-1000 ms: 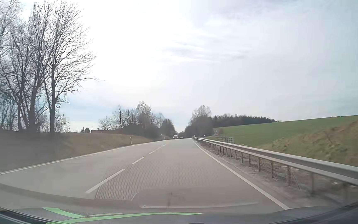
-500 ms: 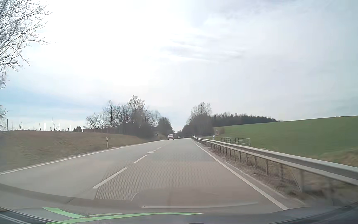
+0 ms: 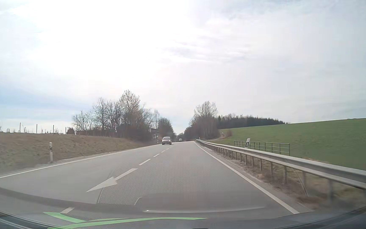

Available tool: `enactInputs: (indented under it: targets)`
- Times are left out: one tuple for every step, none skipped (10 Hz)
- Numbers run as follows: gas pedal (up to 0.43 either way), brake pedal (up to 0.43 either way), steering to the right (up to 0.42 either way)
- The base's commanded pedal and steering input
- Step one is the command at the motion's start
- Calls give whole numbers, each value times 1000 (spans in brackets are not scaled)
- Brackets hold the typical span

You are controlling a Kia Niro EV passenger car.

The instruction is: Follow the waypoints while adhering to traffic rules and regulations

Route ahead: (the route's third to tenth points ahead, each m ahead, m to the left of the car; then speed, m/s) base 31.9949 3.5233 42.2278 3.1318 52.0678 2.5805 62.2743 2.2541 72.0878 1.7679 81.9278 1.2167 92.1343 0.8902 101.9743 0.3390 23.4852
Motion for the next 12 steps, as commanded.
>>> enactInputs:
  targets:
    - [280,0,4]
    - [268,0,4]
    - [260,0,4]
    - [260,0,4]
    - [248,0,4]
    - [248,0,4]
    - [248,0,4]
    - [248,0,4]
    - [248,0,4]
    - [248,0,4]
    - [248,0,3]
    - [248,0,2]
